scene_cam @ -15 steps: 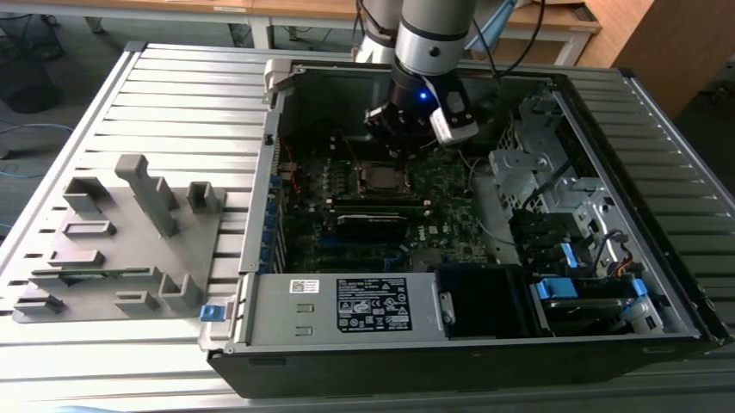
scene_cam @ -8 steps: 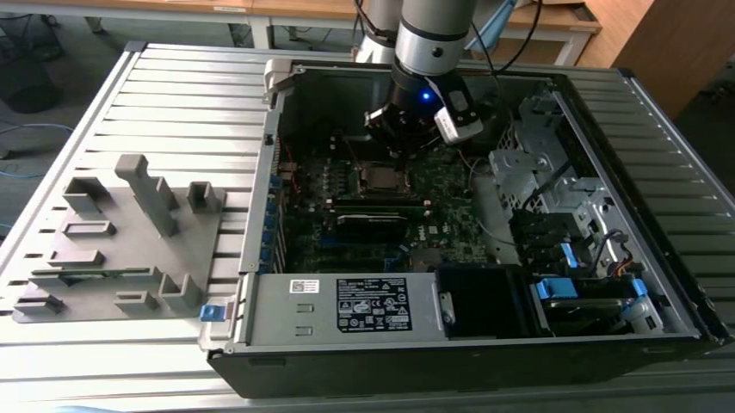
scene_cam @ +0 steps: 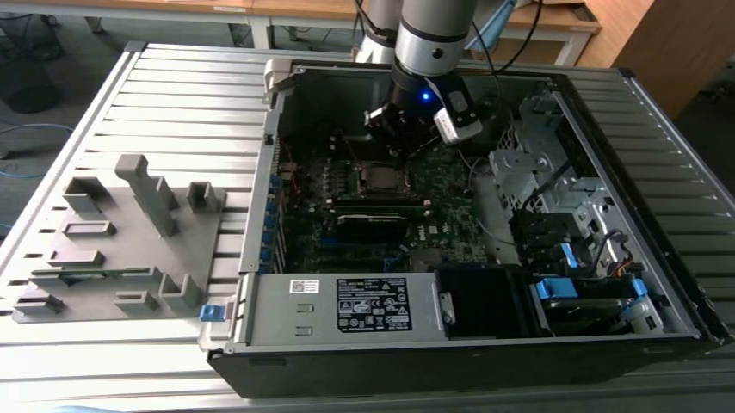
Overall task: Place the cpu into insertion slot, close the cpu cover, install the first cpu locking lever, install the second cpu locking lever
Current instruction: 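Close the cpu cover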
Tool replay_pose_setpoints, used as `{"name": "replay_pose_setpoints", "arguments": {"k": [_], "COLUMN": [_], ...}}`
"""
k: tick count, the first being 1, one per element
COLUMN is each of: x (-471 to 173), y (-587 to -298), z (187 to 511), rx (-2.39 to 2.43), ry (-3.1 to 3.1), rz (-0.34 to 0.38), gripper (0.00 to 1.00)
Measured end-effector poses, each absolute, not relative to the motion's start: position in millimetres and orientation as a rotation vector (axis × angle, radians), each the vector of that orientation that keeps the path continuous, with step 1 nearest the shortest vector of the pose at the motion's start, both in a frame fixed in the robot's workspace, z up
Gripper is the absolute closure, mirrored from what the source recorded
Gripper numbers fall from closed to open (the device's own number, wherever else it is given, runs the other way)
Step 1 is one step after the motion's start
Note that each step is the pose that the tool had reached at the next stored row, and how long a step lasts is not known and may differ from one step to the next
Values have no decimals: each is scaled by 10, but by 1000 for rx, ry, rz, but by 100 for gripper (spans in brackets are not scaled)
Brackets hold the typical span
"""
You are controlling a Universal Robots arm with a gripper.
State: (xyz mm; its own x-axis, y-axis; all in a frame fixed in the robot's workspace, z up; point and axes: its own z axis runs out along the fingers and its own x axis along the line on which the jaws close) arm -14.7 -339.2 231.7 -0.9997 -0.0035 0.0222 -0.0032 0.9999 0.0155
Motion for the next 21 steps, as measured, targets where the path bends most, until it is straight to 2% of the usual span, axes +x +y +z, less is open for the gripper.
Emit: {"name": "replay_pose_setpoints", "arguments": {"k": [21], "x": [-176], "y": [-3393], "z": [2216], "rx": [35], "ry": [-3118], "rz": [-46], "gripper": [90]}}
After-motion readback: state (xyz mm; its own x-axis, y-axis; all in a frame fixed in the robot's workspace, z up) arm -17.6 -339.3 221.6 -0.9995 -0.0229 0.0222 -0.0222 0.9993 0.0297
